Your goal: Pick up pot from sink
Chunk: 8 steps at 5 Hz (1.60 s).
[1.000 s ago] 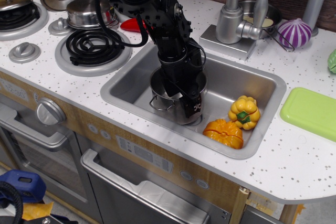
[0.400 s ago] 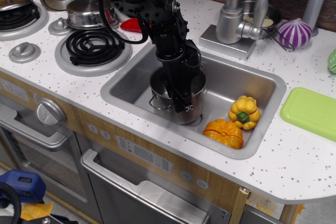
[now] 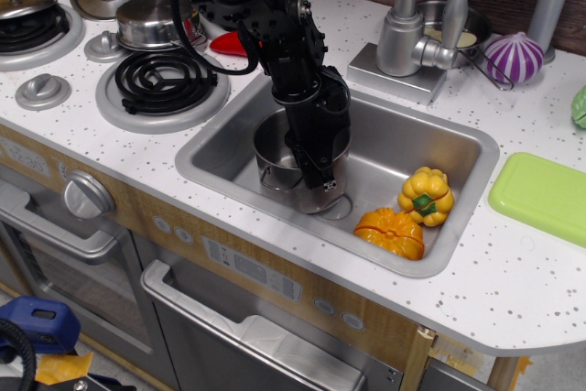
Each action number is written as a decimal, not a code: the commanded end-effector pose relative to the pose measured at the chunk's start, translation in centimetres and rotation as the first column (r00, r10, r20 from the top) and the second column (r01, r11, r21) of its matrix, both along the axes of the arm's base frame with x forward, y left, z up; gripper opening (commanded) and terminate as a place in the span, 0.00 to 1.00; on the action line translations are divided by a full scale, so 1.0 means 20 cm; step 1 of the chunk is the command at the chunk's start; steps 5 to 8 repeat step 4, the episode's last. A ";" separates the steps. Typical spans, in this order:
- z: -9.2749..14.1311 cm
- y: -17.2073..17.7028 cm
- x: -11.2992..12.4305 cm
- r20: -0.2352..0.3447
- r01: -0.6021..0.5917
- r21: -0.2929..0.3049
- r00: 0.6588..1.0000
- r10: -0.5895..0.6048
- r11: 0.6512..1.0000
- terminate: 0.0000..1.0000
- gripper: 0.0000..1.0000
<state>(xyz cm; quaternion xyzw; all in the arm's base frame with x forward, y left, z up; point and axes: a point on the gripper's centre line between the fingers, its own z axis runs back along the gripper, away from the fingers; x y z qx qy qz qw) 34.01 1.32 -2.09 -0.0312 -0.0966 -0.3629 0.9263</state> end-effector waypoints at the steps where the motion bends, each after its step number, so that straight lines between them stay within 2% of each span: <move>1: 0.27 0.01 0.07 0.052 -0.034 0.145 0.998 0.026 0.989 0.00 0.00; 2: 0.44 0.02 0.05 0.066 -0.063 0.226 0.997 0.050 0.972 0.00 0.00; 3: 0.59 -0.01 0.07 0.128 -0.050 0.341 0.992 0.006 0.939 0.00 0.00; 4: 0.70 -0.04 0.08 0.115 -0.047 0.394 0.993 0.002 0.918 1.00 0.00; 8: 0.70 -0.04 0.08 0.115 -0.047 0.394 0.993 0.002 0.918 1.00 0.00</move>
